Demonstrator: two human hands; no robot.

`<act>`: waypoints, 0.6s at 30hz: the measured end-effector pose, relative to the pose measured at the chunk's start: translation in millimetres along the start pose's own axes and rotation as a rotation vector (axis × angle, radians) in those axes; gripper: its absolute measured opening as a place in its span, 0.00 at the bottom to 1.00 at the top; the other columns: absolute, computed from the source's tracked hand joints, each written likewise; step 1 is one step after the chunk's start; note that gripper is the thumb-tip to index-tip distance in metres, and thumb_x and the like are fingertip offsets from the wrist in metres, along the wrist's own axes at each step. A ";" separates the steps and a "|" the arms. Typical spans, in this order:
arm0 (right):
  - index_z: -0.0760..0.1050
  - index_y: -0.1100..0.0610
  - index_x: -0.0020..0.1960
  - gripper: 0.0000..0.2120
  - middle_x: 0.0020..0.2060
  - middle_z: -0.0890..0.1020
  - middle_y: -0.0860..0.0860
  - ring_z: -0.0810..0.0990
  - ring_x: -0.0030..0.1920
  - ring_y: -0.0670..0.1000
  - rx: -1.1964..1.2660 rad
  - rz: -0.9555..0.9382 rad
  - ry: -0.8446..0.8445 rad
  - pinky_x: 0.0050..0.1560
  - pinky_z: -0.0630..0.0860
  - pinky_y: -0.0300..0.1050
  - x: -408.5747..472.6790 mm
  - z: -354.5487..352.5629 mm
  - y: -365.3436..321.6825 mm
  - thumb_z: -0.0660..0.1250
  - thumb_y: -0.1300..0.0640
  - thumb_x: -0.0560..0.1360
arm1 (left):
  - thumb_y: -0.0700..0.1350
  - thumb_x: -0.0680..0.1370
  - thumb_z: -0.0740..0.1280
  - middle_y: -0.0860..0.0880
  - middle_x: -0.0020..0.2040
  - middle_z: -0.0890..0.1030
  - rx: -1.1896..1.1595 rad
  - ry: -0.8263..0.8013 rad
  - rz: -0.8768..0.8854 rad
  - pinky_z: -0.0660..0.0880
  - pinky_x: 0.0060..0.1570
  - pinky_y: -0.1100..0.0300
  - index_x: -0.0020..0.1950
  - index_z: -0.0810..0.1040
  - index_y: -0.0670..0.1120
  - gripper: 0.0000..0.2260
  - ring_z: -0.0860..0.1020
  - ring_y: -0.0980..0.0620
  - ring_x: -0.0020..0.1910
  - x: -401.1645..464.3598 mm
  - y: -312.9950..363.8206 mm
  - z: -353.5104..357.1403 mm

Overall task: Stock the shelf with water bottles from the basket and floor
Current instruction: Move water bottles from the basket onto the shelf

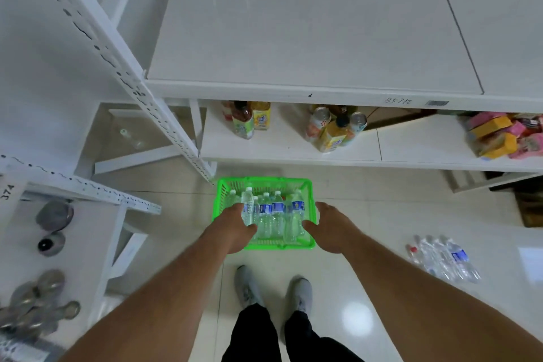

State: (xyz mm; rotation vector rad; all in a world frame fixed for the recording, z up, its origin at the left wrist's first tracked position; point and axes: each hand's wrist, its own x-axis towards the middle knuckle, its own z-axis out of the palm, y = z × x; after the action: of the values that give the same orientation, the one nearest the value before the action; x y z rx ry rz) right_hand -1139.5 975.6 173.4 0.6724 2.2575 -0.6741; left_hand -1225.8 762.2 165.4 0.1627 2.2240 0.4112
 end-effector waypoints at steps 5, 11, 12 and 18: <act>0.56 0.58 0.80 0.34 0.75 0.67 0.57 0.68 0.73 0.56 0.139 0.108 -0.035 0.69 0.66 0.45 54.5 35.7 -5.5 0.61 0.43 0.80 | 0.55 0.76 0.68 0.43 0.74 0.69 -0.124 -0.023 -0.084 0.69 0.66 0.55 0.78 0.60 0.47 0.34 0.71 0.44 0.69 62.9 -38.5 18.0; 0.59 0.58 0.79 0.33 0.75 0.68 0.56 0.70 0.72 0.56 0.295 0.200 -0.019 0.65 0.68 0.44 169.0 94.7 17.4 0.63 0.45 0.80 | 0.52 0.75 0.70 0.42 0.71 0.72 -0.222 0.048 -0.162 0.72 0.63 0.56 0.76 0.62 0.45 0.32 0.73 0.44 0.67 169.4 -72.4 74.0; 0.60 0.58 0.79 0.33 0.75 0.68 0.56 0.71 0.71 0.57 0.315 0.215 -0.017 0.65 0.69 0.44 189.8 108.1 23.3 0.64 0.45 0.80 | 0.51 0.75 0.70 0.41 0.70 0.73 -0.235 0.056 -0.173 0.74 0.61 0.54 0.75 0.63 0.45 0.32 0.75 0.43 0.65 188.1 -78.6 87.8; 0.64 0.61 0.76 0.31 0.68 0.75 0.60 0.76 0.64 0.59 0.323 0.296 -0.005 0.54 0.71 0.43 311.2 190.4 70.5 0.65 0.47 0.79 | 0.50 0.75 0.71 0.41 0.71 0.72 -0.241 0.106 -0.230 0.70 0.64 0.55 0.75 0.64 0.43 0.33 0.73 0.43 0.68 297.4 -110.8 176.7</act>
State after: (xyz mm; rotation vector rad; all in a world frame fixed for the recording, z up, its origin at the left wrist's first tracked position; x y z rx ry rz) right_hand -1207.3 993.2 -191.4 1.1323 2.0038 -0.8963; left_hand -1274.9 775.9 -194.2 -0.2459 2.2427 0.5658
